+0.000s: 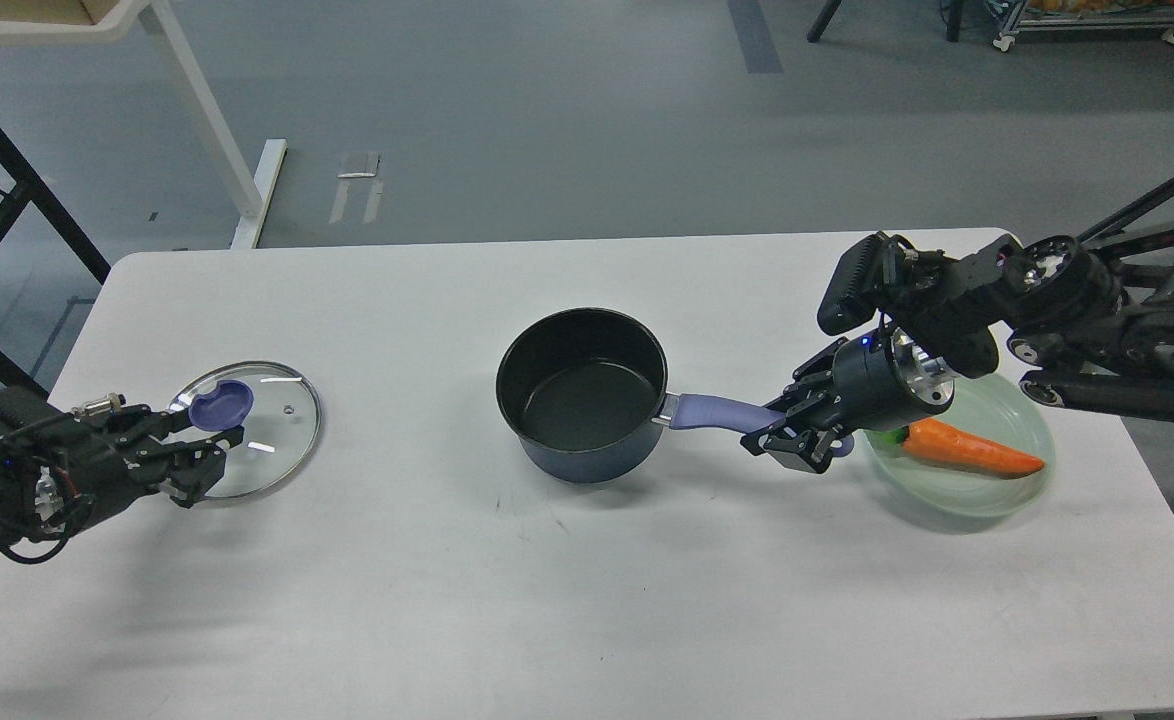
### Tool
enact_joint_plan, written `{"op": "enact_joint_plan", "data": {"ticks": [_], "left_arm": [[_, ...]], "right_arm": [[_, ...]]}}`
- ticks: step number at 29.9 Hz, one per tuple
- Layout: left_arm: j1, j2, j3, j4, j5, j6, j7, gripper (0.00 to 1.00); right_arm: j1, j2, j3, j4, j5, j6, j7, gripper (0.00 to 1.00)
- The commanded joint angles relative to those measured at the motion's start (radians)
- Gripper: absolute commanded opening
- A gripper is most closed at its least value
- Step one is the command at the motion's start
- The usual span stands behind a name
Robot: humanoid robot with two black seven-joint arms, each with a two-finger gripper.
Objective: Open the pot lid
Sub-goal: 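Lower the glass lid onto the table and release it with left gripper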
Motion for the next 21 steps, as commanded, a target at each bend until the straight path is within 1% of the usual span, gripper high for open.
{"op": "enact_joint_plan", "data": {"ticks": [1, 2, 3, 4, 6, 8, 11, 12, 13, 14, 17, 20, 21], "left_arm": [[0.000, -0.006, 0.000, 0.003, -0.004, 0.000, 0.000, 0.48], [0.000, -0.006, 0.000, 0.003, -0.012, 0.000, 0.000, 0.54], [-0.002, -0.004, 0.000, 0.003, -0.023, 0.000, 0.000, 0.67], [-0.002, -0.006, 0.000, 0.003, -0.033, 0.000, 0.000, 0.76], [-0.006, -0.007, 0.000, -0.003, -0.058, 0.002, 0.000, 0.78], [-0.006, -0.006, -0.001, -0.006, -0.078, 0.002, 0.000, 0.81], [-0.008, -0.006, -0.001, -0.006, -0.087, 0.003, 0.000, 0.83], [-0.009, -0.006, -0.001, -0.006, -0.089, 0.003, 0.000, 0.85], [-0.009, -0.006, -0.007, -0.006, -0.093, 0.003, 0.000, 0.88], [-0.011, -0.006, -0.016, -0.007, -0.107, 0.003, 0.000, 0.90], [-0.029, 0.001, -0.018, -0.011, -0.205, -0.005, 0.000, 0.98], [-0.077, 0.010, -0.007, -0.014, -0.332, -0.017, 0.000, 0.99], [-0.088, 0.010, -0.009, -0.014, -0.357, -0.021, 0.000, 0.99]], "right_arm": [[-0.001, 0.002, 0.000, -0.001, 0.000, 0.000, 0.000, 0.22], [-0.001, 0.002, 0.002, -0.001, 0.000, 0.000, 0.000, 0.22], [-0.003, 0.002, 0.002, -0.001, 0.000, 0.000, 0.000, 0.22], [-0.004, 0.002, 0.002, -0.002, 0.000, 0.000, 0.000, 0.23], [-0.009, 0.002, 0.005, -0.008, 0.000, -0.002, 0.000, 0.28], [-0.012, 0.004, 0.005, -0.022, 0.002, -0.002, 0.000, 0.30], [-0.014, 0.004, 0.005, -0.027, 0.002, -0.003, 0.000, 0.39], [-0.015, 0.004, 0.006, -0.027, 0.002, -0.005, 0.000, 0.46], [-0.015, 0.005, 0.006, -0.027, 0.003, -0.006, 0.000, 0.56], [-0.015, 0.005, 0.008, -0.027, 0.005, -0.006, 0.002, 0.65], [-0.015, 0.004, 0.009, -0.025, 0.005, -0.006, 0.006, 0.74], [-0.018, -0.002, 0.014, -0.027, 0.005, -0.009, 0.006, 0.84], [-0.021, -0.007, 0.017, -0.027, 0.005, -0.011, 0.006, 0.84]]}}
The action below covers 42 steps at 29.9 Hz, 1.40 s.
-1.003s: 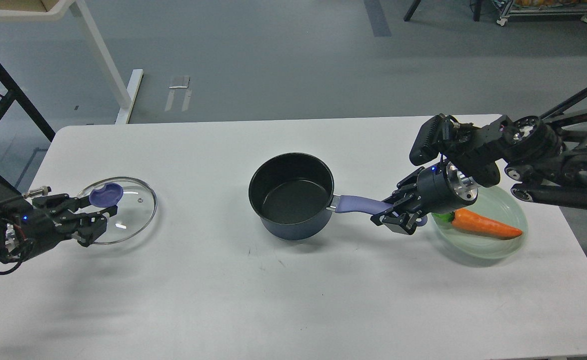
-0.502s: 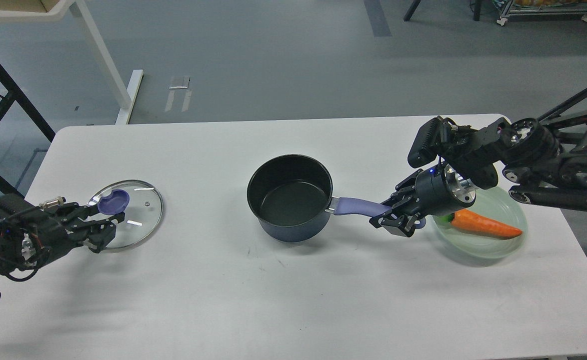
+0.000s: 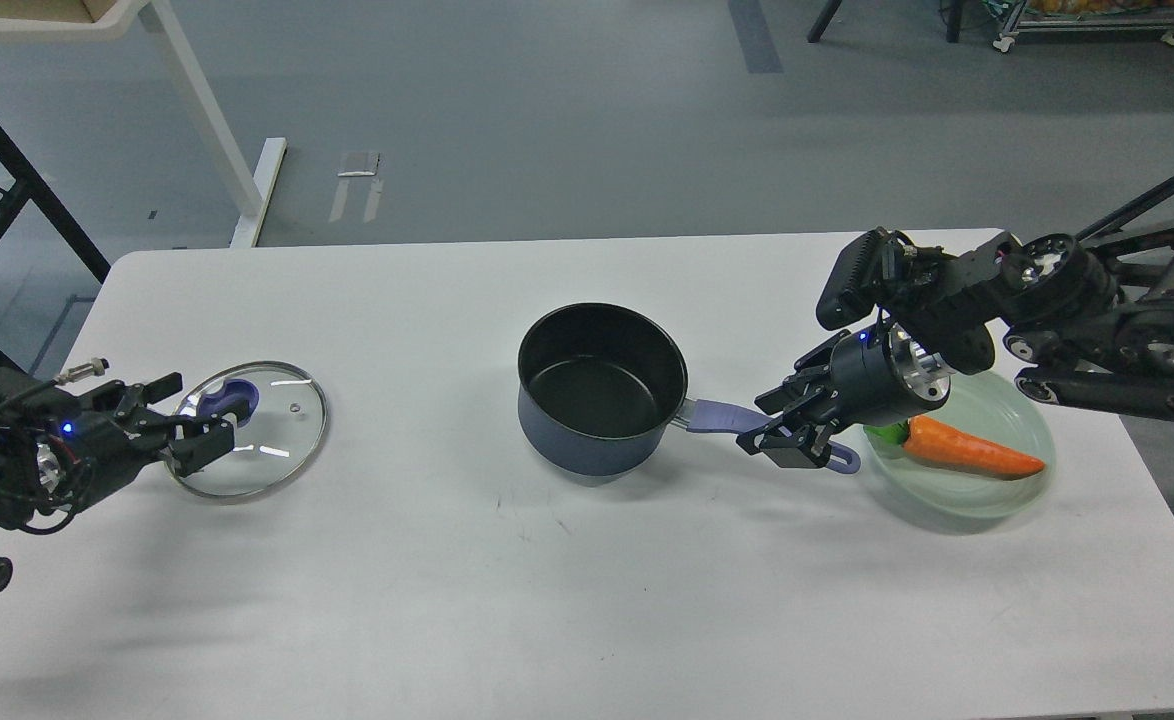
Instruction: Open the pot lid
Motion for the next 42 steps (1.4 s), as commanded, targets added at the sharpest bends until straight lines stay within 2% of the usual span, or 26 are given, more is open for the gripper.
{"op": "enact_joint_plan", "data": {"ticks": [1, 6, 15, 21, 28, 30, 33, 39, 42], "left_arm": [[-0.049, 0.006, 0.004, -0.002, -0.125, -0.021, 0.000, 0.99], [-0.117, 0.005, -0.005, -0.002, -0.365, -0.089, 0.000, 0.99], [-0.244, -0.009, -0.005, 0.007, -0.951, -0.317, 0.000, 0.99], [-0.261, -0.101, -0.079, 0.014, -1.274, -0.457, 0.000, 0.99], [-0.251, -0.230, -0.281, 0.015, -1.381, -0.479, 0.007, 0.99], [-0.247, -0.260, -0.321, 0.021, -1.421, -0.480, 0.054, 0.99], [-0.247, -0.297, -0.358, 0.041, -1.481, -0.491, 0.096, 0.99], [-0.246, -0.374, -0.430, 0.081, -1.588, -0.537, 0.100, 0.99], [-0.241, -0.399, -0.444, 0.081, -1.640, -0.548, 0.099, 0.99]], "right_arm": [[-0.009, -0.013, 0.016, -0.004, 0.002, -0.012, 0.000, 0.85], [-0.074, -0.071, 0.158, -0.078, 0.052, -0.093, 0.000, 0.97], [-0.350, -0.209, 0.716, -0.191, 0.221, -0.095, 0.000, 0.99], [-0.489, -0.246, 0.953, -0.213, 0.457, -0.099, 0.000, 1.00], [-0.565, -0.240, 1.025, -0.306, 0.868, -0.104, 0.000, 1.00], [-0.594, -0.235, 1.027, -0.309, 0.986, -0.104, 0.000, 1.00], [-0.610, -0.231, 1.031, -0.309, 1.100, -0.107, 0.000, 1.00], [-0.679, -0.177, 1.135, -0.329, 1.413, -0.107, 0.000, 1.00], [-0.728, -0.119, 1.238, -0.381, 1.471, -0.100, 0.000, 1.00]]}}
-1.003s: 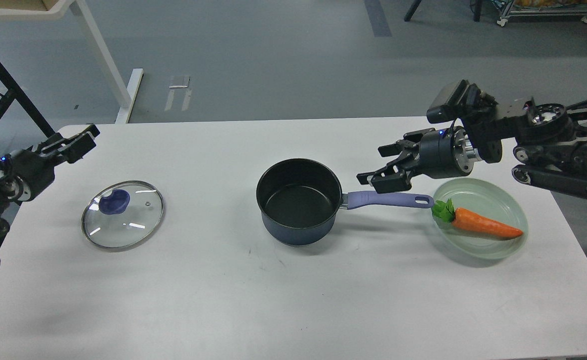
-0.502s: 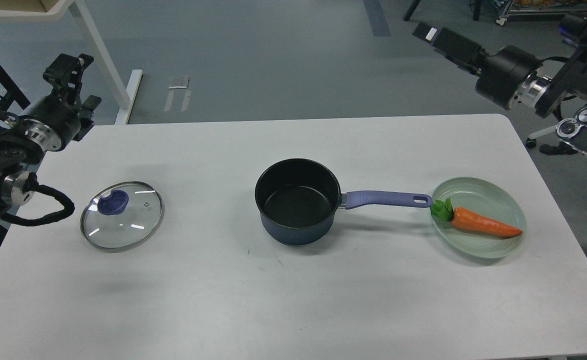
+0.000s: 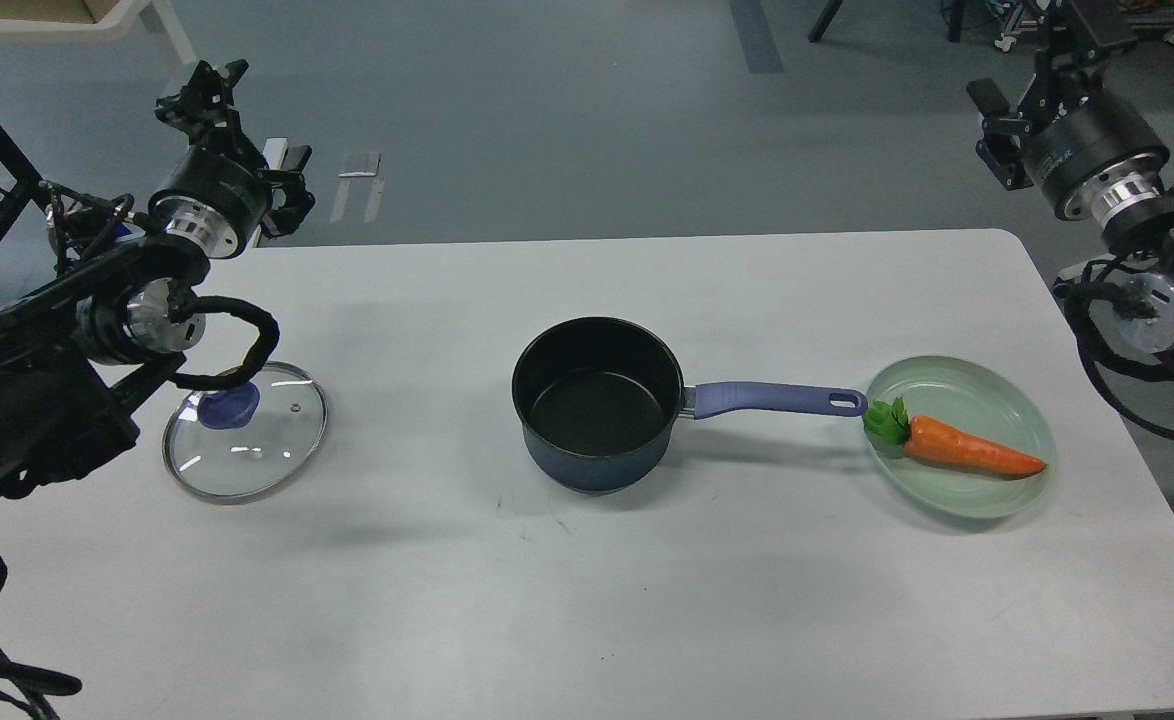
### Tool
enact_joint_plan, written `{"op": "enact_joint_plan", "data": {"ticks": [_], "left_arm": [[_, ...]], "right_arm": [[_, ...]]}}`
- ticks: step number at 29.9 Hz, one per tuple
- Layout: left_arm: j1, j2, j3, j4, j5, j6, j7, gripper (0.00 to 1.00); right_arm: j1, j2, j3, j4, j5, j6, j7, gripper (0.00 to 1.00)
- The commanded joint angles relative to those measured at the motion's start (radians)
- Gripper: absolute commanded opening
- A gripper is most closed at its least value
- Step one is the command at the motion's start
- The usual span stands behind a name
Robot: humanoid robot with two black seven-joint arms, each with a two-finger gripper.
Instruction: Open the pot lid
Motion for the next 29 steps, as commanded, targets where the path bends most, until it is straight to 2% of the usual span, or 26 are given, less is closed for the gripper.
{"op": "enact_joint_plan", "data": {"ticks": [1, 7, 13, 17, 29], "left_arm": [[0.004, -0.029, -0.014, 0.001, -0.062, -0.013, -0.001, 0.99], [0.019, -0.041, -0.034, 0.003, -0.103, -0.059, -0.006, 1.00], [0.077, -0.046, -0.086, 0.003, -0.123, -0.072, -0.001, 1.00], [0.096, -0.047, -0.089, 0.003, -0.123, -0.061, -0.001, 1.00], [0.099, -0.043, -0.103, 0.000, -0.122, -0.041, -0.015, 1.00]], "right_arm": [[-0.062, 0.067, 0.123, -0.056, 0.072, 0.009, 0.000, 1.00], [-0.180, 0.217, 0.341, -0.086, 0.077, 0.065, 0.000, 1.00], [-0.240, 0.320, 0.462, -0.086, 0.109, 0.076, 0.000, 1.00], [-0.249, 0.337, 0.491, -0.089, 0.170, 0.079, 0.000, 1.00], [-0.251, 0.337, 0.473, -0.092, 0.169, 0.081, 0.000, 1.00]]}}
